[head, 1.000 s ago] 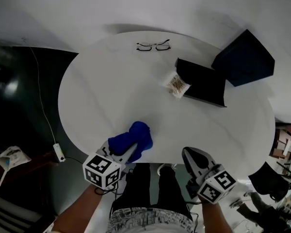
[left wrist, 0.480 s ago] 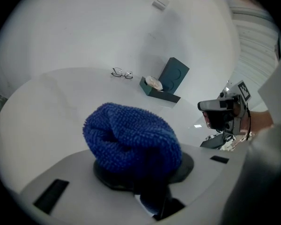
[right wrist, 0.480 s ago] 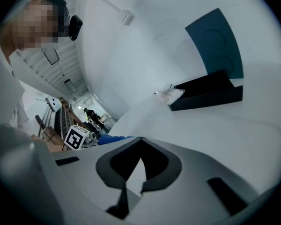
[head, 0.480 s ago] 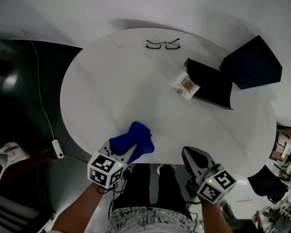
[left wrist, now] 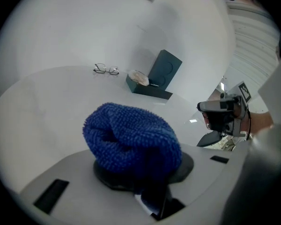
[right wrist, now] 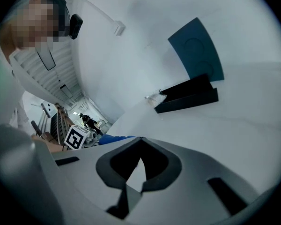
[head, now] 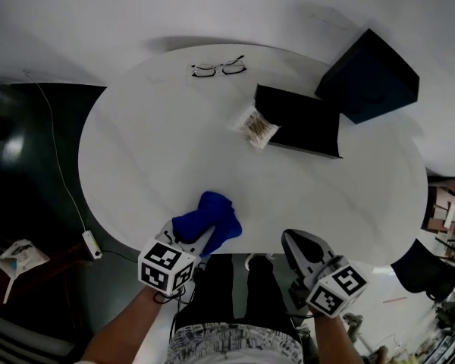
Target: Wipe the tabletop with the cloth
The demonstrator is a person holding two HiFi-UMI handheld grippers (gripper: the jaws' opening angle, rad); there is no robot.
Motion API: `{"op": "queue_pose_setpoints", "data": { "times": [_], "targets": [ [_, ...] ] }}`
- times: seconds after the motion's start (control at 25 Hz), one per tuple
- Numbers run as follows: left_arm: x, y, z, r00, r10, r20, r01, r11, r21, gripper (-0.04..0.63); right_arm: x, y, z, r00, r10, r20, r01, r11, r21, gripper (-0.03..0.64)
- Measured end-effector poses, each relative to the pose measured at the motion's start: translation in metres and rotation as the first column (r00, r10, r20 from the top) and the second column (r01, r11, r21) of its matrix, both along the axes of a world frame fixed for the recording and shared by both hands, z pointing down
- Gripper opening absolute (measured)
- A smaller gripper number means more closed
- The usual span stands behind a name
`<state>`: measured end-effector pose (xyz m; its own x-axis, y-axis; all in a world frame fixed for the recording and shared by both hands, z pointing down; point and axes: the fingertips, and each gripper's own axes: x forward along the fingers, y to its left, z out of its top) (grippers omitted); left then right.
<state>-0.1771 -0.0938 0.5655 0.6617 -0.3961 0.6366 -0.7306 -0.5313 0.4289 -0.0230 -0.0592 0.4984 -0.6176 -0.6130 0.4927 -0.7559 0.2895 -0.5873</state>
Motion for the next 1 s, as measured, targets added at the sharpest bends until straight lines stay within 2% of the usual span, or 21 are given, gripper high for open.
{"op": "queue_pose_setpoints", "data": {
  "times": [0.36,1.0],
  "targets": [
    [0.088,0.011,-0.002,0.990,0.142,-0.001,-0.142,0.990,-0.009,0.124,0.081,0.023,0.000,0.990,0.144,0.003,-0.144,0.990,0.001,0.008],
    [0.231,0.040,-0.005,0.942,0.337,-0.013,-0.337,0.942,-0.005,0.124,0.200,0.075,0.009,0.944,0.330,0.020,-0.330,0.944,-0.004,0.008]
  ]
}}
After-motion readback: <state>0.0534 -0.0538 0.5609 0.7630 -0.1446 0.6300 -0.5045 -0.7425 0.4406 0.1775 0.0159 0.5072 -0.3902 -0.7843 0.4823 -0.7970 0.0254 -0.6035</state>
